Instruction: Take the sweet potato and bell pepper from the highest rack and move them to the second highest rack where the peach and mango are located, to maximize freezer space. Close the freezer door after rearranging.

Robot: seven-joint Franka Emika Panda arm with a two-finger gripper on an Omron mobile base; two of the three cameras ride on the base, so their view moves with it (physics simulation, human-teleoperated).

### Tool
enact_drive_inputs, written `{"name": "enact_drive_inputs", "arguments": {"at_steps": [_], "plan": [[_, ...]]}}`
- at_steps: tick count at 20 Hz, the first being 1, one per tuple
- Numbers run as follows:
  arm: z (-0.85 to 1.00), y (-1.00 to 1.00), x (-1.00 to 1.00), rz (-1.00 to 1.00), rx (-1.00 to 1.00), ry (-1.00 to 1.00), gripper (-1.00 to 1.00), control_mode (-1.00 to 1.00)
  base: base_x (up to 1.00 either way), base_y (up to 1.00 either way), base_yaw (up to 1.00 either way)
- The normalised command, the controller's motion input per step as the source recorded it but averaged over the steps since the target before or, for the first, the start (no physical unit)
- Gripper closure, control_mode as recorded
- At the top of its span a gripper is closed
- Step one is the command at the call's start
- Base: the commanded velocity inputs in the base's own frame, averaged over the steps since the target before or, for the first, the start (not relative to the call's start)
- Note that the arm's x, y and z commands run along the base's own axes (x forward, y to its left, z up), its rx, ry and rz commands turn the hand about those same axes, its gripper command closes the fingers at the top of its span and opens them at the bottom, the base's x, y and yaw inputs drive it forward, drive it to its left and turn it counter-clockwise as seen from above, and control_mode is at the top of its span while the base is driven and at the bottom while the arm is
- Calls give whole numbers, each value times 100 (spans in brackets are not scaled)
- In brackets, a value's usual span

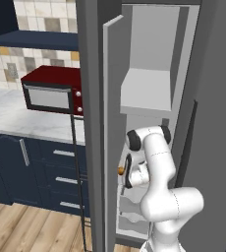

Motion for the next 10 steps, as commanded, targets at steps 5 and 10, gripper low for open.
{"name": "enact_drive_inputs", "arguments": {"at_steps": [5, 10], "plan": [[6, 19, -17, 0, 0, -18, -100, -100, 0, 0, 0], [29, 31, -48, 0, -2, -24, -100, -100, 0, 0, 0]]}}
